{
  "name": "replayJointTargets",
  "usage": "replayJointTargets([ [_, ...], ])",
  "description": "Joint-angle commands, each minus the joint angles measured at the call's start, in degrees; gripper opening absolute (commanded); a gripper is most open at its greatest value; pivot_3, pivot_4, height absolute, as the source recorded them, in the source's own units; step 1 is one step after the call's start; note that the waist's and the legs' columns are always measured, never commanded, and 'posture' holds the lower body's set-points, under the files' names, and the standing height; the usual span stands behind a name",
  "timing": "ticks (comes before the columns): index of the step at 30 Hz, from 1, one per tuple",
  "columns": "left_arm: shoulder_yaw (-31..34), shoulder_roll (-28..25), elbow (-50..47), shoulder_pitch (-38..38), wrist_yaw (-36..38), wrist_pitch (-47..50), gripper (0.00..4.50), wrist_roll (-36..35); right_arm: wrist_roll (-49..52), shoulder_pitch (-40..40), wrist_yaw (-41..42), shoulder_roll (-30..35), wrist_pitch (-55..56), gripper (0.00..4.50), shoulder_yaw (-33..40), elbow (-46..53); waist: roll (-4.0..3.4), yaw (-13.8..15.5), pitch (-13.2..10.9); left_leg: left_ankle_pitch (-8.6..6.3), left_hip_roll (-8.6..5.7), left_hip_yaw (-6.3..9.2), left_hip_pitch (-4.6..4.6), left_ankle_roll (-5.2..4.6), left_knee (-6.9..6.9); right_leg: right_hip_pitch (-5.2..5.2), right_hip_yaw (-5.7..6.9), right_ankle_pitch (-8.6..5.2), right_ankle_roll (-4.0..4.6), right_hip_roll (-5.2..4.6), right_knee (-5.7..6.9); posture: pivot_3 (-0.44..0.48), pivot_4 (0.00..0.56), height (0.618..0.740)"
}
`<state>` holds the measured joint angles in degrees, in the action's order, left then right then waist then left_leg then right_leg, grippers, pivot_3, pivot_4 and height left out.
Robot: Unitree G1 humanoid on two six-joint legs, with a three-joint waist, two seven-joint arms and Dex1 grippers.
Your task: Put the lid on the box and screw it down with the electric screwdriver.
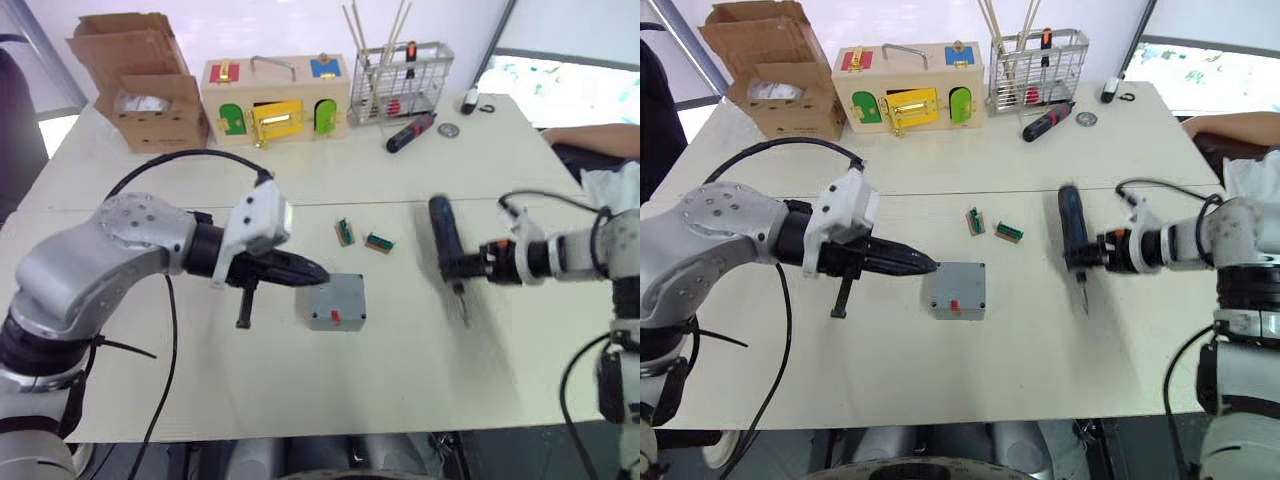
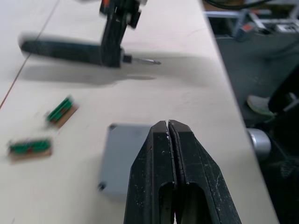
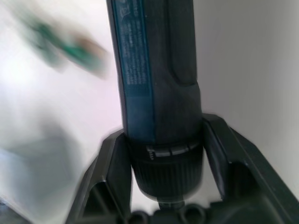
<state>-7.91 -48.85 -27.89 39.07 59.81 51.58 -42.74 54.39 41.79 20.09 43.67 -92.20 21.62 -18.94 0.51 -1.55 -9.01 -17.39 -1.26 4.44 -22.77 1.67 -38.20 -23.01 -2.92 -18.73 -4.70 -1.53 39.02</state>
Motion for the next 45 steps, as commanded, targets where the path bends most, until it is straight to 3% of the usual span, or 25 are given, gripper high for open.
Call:
replayJointTargets([
  [1, -1.1, 0.8, 4.8, 0.5, 2.5, -4.7, 0.00, 3.6, 12.0, 0.6, -10.8, -6.4, -0.3, 1.91, 21.0, 9.3, -0.03, 0.7, 0.0, 0.14, 0.03, 0.01, -0.30, 0.24, -0.01, -0.36, 0.03, 0.00, 0.00, 0.02, 0.15, 0.000, 0.150, 0.740],
  [4, -2.7, 1.4, 9.8, 0.0, 5.6, -9.3, 0.00, 7.1, 25.5, -2.4, -22.1, -15.7, 5.5, 1.91, 28.5, 22.7, -0.05, 0.8, 0.0, 0.19, 0.04, 0.02, -0.70, 0.33, -0.01, -0.74, 0.11, 0.00, 0.00, -0.04, 0.20, 0.000, 0.150, 0.740],
  [6, -3.2, 1.7, 12.6, -0.2, 7.4, -11.7, 0.00, 8.8, 34.2, -5.5, -28.5, -20.2, 13.0, 1.91, 27.1, 32.1, -0.06, 0.6, 0.0, 0.21, 0.02, -0.09, -0.71, 0.37, -0.03, -0.74, 0.09, 0.00, 0.00, -0.10, 0.16, 0.000, 0.150, 0.740],
  [9, -3.8, 2.7, 14.9, -0.2, 9.6, -13.2, 0.00, 9.8, 36.7, -9.9, -31.2, -25.2, 21.9, 1.91, 21.0, 46.5, -0.19, 0.4, -0.1, 0.32, 0.00, -0.22, -0.71, 0.56, -0.07, -0.74, 0.01, 0.00, 0.00, -0.18, 0.14, 0.000, 0.150, 0.740],
  [11, -4.2, 3.5, 15.8, -0.3, 10.5, -14.1, 0.00, 10.4, 31.6, -12.7, -30.5, -27.4, 26.4, 1.91, 14.5, 54.5, -0.19, 0.3, -0.1, 0.29, -0.01, -0.22, -0.63, 0.49, -0.11, -0.73, -0.02, 0.00, 0.00, -0.17, 0.15, 0.000, 0.150, 0.740],
  [15, -4.4, 6.8, 16.2, -0.4, 10.0, -13.7, 0.00, 10.2, 10.0, -19.1, -24.0, -28.2, 39.6, 1.91, 0.8, 65.9, -0.23, 0.3, 0.0, 0.29, 0.04, -0.10, -0.55, 0.49, -0.10, -0.72, 0.00, 0.00, 0.00, -0.02, 0.24, 0.000, 0.150, 0.740],
  [19, -7.2, 8.2, 15.4, -3.6, 10.9, -16.9, 0.00, 13.4, -4.6, -26.1, -15.8, -25.7, 50.1, 1.91, -9.7, 67.7, -0.23, 0.5, 0.0, 0.33, -0.06, -0.10, -0.57, 0.56, -0.10, -0.70, 0.01, 0.00, 0.00, -0.06, 0.19, 0.000, 0.150, 0.740],
  [25, -10.3, 9.5, 16.1, -7.0, 10.8, -20.9, 0.00, 18.4, -13.3, -31.1, -9.2, -23.7, 58.2, 1.91, -15.6, 66.9, -0.22, 0.4, 0.0, 0.51, -0.04, -0.07, -0.56, 0.86, -0.10, -0.69, 0.01, 0.00, 0.00, -0.09, 0.19, 0.000, 0.150, 0.740],
  [32, -12.4, 13.8, 22.3, -7.9, 10.4, -25.6, 0.00, 22.4, -22.3, -34.7, -6.9, -23.5, 63.1, 1.91, -22.7, 65.9, -0.22, 0.7, 0.0, 0.51, -0.05, 0.04, -0.51, 0.86, -0.10, -0.61, 0.07, 0.00, 0.00, -0.08, 0.19, 0.000, 0.150, 0.740],
  [45, -14.2, 14.5, 23.8, -8.1, 12.2, -28.9, 0.00, 26.2, -29.6, -40.7, -5.2, -25.4, 69.6, 1.91, -25.2, 62.9, -0.20, 0.7, 0.0, 0.44, -0.06, 0.08, -0.08, 0.74, -0.08, -0.18, 0.08, 0.00, 0.01, -0.08, 0.20, 0.000, 0.150, 0.740],
])
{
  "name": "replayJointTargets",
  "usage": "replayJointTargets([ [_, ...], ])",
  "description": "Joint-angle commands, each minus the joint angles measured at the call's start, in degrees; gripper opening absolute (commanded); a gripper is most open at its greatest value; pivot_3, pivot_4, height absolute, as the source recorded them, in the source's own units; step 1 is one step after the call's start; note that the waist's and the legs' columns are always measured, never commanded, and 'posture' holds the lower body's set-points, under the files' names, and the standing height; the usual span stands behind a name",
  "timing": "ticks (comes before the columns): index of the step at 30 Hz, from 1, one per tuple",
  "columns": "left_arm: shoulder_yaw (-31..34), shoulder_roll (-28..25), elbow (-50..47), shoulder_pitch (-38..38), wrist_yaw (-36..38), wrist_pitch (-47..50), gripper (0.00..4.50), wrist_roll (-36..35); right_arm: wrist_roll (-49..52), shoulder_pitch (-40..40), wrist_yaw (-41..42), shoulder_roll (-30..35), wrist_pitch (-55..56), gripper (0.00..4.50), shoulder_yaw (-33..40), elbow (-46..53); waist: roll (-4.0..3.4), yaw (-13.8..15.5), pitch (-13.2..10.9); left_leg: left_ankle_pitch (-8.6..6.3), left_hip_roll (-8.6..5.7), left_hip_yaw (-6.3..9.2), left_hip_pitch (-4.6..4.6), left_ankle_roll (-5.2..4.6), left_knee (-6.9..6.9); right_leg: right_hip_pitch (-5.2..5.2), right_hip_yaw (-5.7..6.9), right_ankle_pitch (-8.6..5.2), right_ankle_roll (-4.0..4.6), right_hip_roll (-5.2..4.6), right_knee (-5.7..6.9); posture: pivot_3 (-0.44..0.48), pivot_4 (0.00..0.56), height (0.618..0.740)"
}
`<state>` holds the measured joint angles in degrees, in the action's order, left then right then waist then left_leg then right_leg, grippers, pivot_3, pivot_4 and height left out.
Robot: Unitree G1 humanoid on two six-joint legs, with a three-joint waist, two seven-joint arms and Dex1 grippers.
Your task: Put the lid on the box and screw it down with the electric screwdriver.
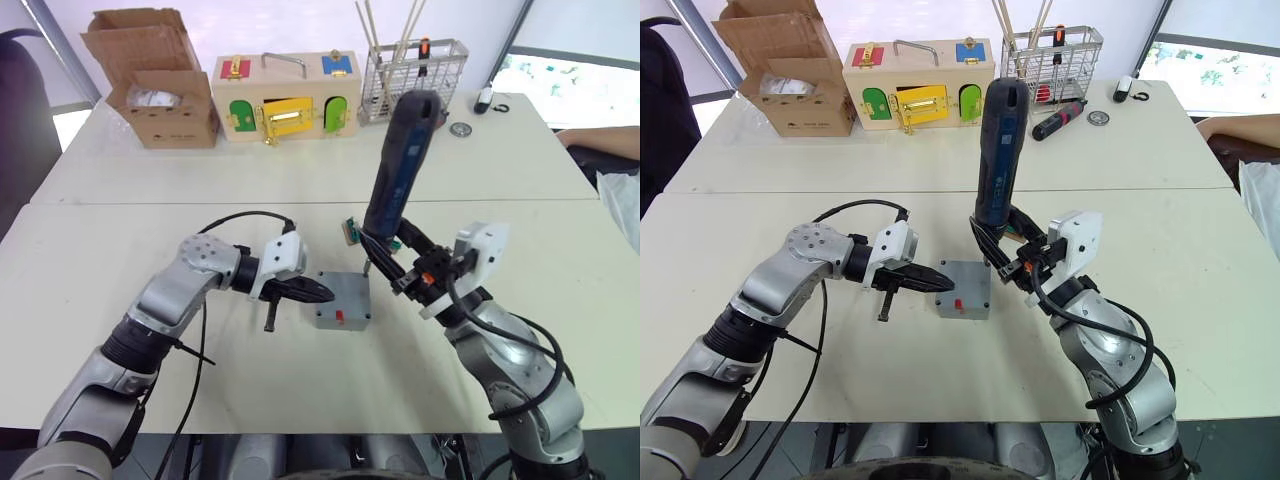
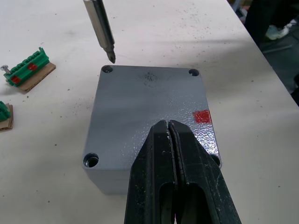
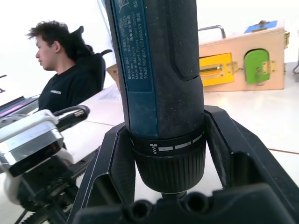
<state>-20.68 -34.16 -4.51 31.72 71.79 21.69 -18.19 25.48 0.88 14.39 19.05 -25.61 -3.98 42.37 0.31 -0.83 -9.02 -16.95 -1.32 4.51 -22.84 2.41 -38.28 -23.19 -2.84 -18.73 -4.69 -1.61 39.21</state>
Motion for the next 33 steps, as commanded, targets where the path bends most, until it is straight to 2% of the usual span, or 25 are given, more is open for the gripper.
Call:
replayJointTargets([
  [1, -1.4, -0.2, 0.3, -0.8, 0.2, 1.2, 0.00, 1.7, -0.9, -0.1, 0.7, -1.0, 3.3, 1.91, 0.4, 1.4, 0.00, 0.0, 0.0, 0.00, 0.00, 0.00, 0.01, -0.01, 0.00, 0.01, 0.00, 0.00, 0.00, 0.00, 0.00, 0.000, 0.150, 0.740],
  [15, -1.2, -0.4, -1.5, -1.3, -1.1, 3.3, 0.00, 1.8, -4.5, 0.8, 1.4, -3.6, 5.8, 1.91, -0.4, -2.5, 0.00, 0.0, 0.0, -0.10, 0.00, 0.00, 0.38, -0.17, 0.05, 0.36, -0.01, -0.01, 0.00, 0.01, -0.03, 0.000, 0.150, 0.740],
  [26, -1.1, -0.4, -1.7, -1.0, -1.0, 3.9, 0.00, 1.8, -3.3, 3.6, 0.6, -4.8, 3.8, 1.91, 0.9, -0.6, 0.00, 0.0, 0.0, -0.09, 0.00, 0.00, 0.38, -0.17, 0.05, 0.36, -0.01, -0.01, 0.00, 0.00, -0.03, 0.000, 0.150, 0.740],
  [33, -1.3, 0.2, -2.1, -0.7, -1.4, 4.4, 0.00, 1.8, -3.8, 1.6, 1.5, -4.1, 4.1, 1.91, 0.5, -0.6, 0.00, 0.0, 0.0, -0.10, 0.00, 0.01, 0.38, -0.17, 0.04, 0.37, 0.00, -0.01, 0.00, 0.00, -0.03, 0.000, 0.150, 0.740],
])
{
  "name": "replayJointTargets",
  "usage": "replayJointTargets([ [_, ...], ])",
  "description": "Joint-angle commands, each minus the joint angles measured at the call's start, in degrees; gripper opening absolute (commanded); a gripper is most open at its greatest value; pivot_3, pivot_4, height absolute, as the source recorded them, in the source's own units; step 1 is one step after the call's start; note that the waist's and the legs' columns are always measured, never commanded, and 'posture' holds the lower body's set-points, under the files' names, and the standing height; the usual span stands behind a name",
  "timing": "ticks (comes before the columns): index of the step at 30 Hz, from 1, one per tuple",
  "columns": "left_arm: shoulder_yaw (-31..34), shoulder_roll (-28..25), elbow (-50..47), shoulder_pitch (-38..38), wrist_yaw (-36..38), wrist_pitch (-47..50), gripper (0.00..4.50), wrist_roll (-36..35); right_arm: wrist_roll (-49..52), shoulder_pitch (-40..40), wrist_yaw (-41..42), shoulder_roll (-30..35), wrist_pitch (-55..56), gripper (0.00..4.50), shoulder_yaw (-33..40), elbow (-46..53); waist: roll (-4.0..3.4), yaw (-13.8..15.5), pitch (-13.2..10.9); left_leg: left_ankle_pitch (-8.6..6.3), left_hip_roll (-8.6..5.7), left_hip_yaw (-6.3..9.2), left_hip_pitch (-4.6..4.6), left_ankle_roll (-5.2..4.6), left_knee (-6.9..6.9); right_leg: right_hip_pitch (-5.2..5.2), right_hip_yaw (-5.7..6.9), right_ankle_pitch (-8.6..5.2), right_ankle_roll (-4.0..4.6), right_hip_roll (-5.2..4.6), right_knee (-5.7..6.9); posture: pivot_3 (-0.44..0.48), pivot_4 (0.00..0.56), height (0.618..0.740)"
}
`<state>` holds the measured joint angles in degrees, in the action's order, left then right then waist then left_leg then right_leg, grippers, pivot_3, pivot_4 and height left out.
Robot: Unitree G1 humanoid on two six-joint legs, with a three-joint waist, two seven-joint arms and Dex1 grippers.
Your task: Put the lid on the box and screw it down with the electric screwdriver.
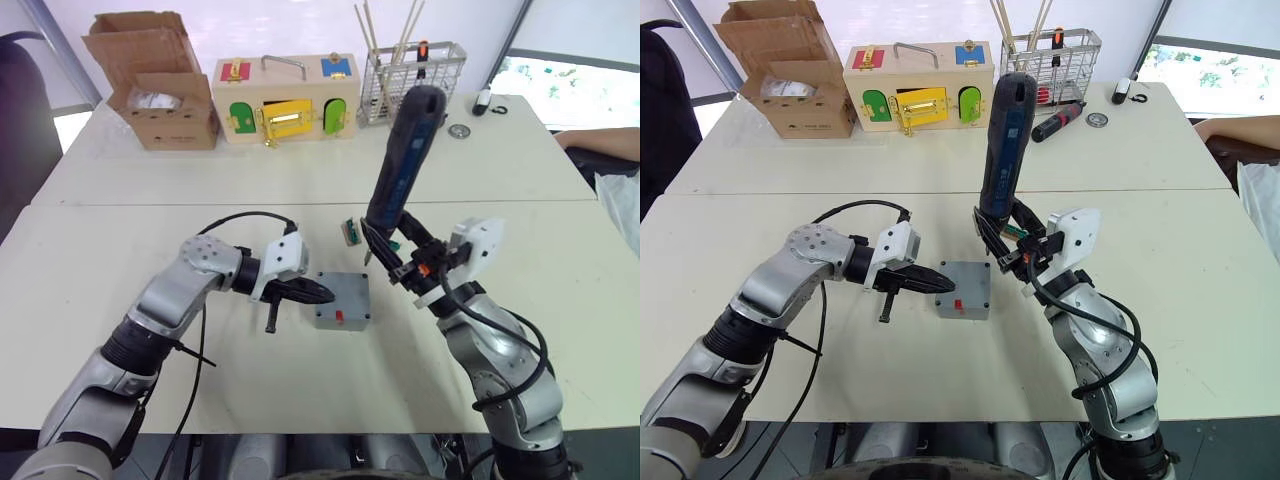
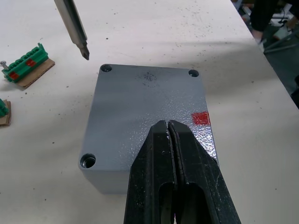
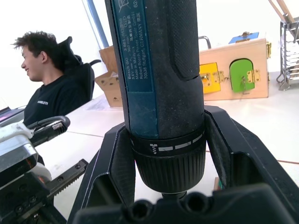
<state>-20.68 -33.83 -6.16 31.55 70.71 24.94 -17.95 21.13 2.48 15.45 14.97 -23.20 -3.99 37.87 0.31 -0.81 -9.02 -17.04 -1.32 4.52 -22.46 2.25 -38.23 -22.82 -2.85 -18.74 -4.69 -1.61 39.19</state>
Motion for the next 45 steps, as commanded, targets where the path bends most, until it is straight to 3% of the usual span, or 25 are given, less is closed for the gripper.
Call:
replayJointTargets([
  [1, -1.3, -0.2, -0.6, -0.6, -0.4, 1.2, 0.00, 1.5, 0.6, -0.2, 0.5, -0.1, 1.7, 1.91, 0.7, 3.8, 0.00, 0.0, 0.0, 0.00, 0.00, 0.00, 0.00, 0.00, 0.00, 0.00, 0.00, 0.00, 0.00, 0.00, 0.00, 0.000, 0.150, 0.740],
  [45, -1.5, 0.0, -0.2, -1.2, -0.9, 1.1, 0.00, 2.4, 1.3, -1.1, 0.8, -0.2, -0.2, 1.91, 0.8, 4.9, 0.00, 0.0, 0.0, 0.00, 0.00, 0.02, 0.01, 0.00, 0.00, 0.02, 0.00, 0.00, 0.00, 0.00, -0.01, 0.000, 0.150, 0.740],
])
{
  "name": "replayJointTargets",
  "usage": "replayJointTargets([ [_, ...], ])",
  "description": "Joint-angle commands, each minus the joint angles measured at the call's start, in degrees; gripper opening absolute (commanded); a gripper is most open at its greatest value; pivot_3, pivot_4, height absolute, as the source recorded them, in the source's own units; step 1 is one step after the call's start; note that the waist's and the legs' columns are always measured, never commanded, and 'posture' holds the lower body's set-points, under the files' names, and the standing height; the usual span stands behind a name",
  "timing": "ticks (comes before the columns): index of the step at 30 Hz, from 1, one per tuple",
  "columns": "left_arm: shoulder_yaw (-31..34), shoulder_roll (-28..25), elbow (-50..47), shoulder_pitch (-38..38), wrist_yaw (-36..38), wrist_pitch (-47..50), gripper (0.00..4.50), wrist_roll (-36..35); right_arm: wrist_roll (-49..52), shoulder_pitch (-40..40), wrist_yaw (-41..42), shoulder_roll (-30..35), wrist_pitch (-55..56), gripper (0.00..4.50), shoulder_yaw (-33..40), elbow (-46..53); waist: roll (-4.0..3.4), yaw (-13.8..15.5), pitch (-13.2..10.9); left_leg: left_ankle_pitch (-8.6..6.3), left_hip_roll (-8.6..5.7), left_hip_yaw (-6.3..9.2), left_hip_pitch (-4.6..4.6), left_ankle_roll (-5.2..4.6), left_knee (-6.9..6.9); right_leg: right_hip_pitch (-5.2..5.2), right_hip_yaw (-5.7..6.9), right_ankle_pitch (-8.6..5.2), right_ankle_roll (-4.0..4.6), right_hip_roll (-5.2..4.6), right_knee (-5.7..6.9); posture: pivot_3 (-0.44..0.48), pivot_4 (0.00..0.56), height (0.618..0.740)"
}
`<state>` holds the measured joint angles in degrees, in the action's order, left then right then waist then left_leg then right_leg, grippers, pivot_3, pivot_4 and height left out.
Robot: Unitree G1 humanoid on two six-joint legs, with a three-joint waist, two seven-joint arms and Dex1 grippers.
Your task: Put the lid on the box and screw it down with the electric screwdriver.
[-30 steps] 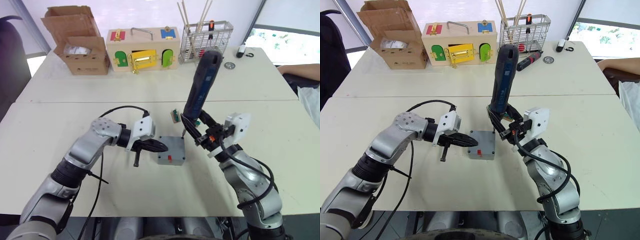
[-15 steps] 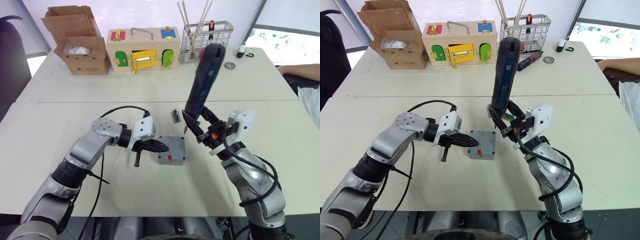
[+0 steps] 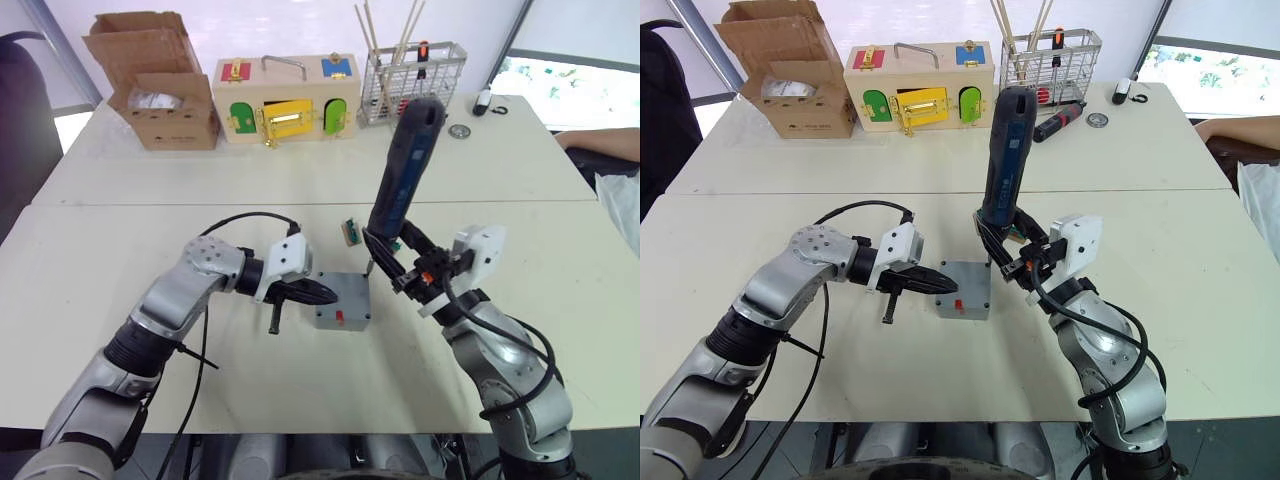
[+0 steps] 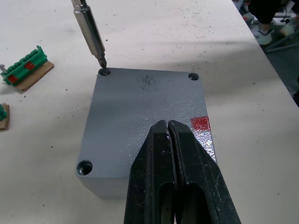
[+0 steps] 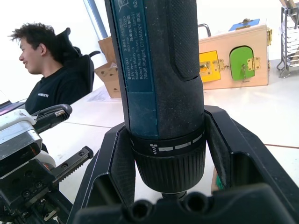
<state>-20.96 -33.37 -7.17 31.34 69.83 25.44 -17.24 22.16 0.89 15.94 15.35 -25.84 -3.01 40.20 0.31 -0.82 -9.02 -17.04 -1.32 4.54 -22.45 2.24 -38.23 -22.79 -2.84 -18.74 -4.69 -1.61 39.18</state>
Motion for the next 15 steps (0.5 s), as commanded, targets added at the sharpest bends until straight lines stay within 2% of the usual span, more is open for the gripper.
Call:
replayJointTargets([
  [1, -1.2, -0.4, 0.8, -0.9, 0.0, 0.5, 0.00, 1.7, 0.2, 0.5, 0.4, -0.6, 2.5, 1.91, -0.2, 2.5, 0.00, 0.0, 0.0, 0.00, 0.00, 0.00, 0.00, 0.00, 0.00, 0.00, 0.00, 0.00, 0.00, 0.00, 0.00, 0.000, 0.150, 0.740],
  [15, -1.4, -0.5, 0.9, -1.2, -0.1, 0.4, 0.00, 1.9, -2.8, -1.4, 1.6, -0.5, 4.6, 1.91, -2.5, 0.6, 0.00, 0.0, 0.0, 0.00, 0.00, 0.00, 0.01, 0.00, 0.00, 0.01, 0.00, 0.00, 0.00, 0.00, 0.00, 0.000, 0.150, 0.740],
])
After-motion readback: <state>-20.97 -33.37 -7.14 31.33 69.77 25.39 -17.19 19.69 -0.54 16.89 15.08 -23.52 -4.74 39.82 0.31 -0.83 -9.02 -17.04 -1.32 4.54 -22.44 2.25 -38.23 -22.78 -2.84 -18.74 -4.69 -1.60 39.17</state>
